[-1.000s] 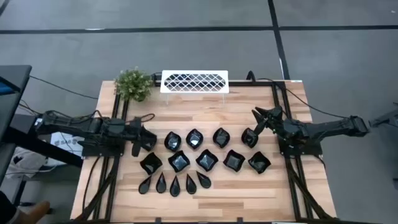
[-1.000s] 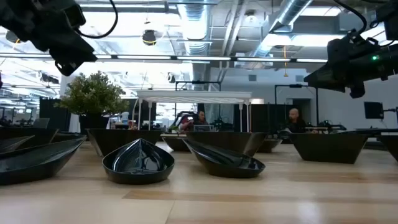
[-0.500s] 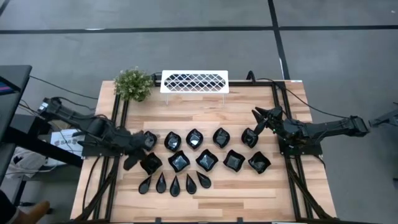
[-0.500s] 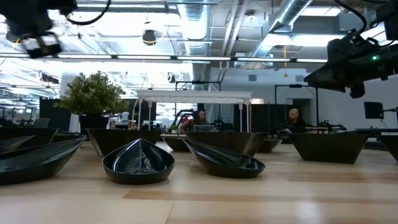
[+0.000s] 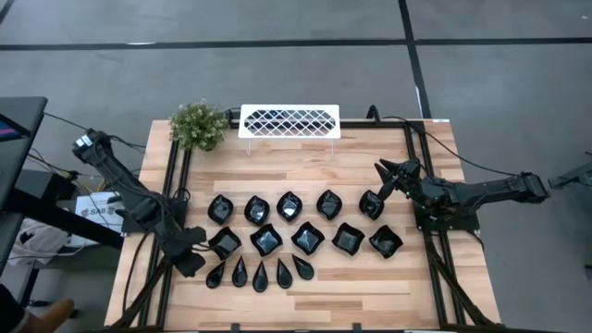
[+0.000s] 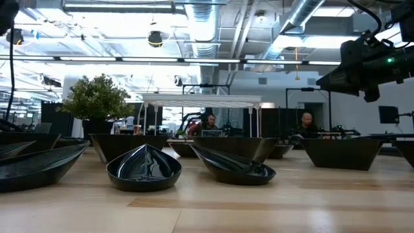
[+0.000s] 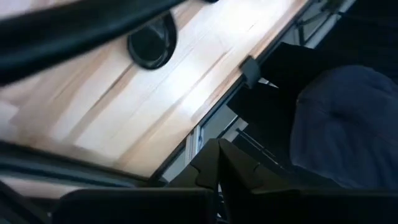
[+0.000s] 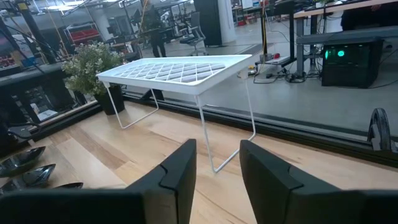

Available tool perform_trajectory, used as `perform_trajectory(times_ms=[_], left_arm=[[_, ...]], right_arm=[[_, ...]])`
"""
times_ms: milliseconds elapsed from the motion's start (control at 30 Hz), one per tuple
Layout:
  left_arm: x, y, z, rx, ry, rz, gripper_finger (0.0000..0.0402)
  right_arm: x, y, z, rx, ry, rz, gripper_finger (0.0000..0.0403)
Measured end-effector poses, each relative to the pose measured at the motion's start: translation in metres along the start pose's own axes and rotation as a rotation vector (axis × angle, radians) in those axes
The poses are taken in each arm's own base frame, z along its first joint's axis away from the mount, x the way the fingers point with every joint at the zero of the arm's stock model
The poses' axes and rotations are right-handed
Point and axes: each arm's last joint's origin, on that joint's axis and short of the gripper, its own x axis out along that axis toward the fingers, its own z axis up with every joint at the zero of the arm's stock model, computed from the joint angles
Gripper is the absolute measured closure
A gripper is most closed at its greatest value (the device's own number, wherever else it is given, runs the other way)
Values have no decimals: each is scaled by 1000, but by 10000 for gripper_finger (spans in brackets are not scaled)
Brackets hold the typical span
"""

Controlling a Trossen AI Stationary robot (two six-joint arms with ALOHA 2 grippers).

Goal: Pick & Place Mini shaped plates
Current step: Put the black drop shaped plate on the shelf

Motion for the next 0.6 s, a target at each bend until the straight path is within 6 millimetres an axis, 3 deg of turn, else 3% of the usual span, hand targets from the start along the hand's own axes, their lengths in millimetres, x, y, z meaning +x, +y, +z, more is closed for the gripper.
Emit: perform_trajectory(times_ms=[267,467,600], left_arm=[[4,1,1,-5,-15,22,394],[4,1,7,-173,-244,-15,396],[10,1,10,-213,-288,4,397]], right_arm=[[0,0,0,0,0,0,284],[0,0,0,0,0,0,284],[0,0,0,1,0,0,284]])
